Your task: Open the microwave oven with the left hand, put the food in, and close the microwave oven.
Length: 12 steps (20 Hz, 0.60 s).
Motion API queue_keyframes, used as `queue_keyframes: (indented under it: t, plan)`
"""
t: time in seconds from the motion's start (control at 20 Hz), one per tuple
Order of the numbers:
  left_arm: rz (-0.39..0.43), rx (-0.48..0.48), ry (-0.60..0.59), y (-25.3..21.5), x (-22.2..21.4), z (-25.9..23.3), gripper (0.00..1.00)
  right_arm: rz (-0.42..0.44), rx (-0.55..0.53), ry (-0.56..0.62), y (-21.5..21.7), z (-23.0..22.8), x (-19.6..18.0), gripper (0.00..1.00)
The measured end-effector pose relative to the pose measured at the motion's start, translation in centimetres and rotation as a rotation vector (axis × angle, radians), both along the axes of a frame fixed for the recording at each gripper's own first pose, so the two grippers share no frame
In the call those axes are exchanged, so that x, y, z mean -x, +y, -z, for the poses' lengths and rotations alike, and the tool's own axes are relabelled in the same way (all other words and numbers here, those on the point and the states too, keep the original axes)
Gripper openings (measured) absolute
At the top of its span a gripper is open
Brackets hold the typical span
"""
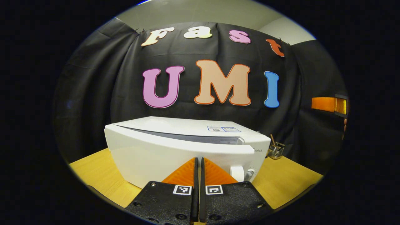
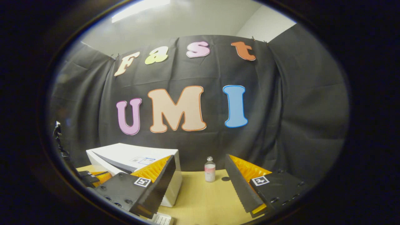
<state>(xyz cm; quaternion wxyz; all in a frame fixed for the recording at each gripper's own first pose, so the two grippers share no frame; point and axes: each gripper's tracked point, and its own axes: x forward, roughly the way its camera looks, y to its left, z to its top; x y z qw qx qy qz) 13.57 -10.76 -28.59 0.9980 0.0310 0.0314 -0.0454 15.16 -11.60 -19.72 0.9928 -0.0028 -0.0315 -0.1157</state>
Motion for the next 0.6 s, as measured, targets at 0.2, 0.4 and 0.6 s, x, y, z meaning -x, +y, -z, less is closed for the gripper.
queue_keyframes:
  t: [0.2,0.4,0.6]
  plan:
    - [0.031,-0.015,0.011,-0.1,0.9,-1.6,0.06,-0.004,0.014,0.003,0.4,0.0,0.1,0.96]
    - [0.058,-0.019,-0.002,-0.3,2.6,-4.3,0.34,-0.036,0.024,0.008,1.5,0.1,0.2,1.0]
    - [0.066,-0.033,-0.037,0.0,4.3,-7.2,0.65,-0.046,0.029,0.004,1.9,-0.2,0.7,1.0]
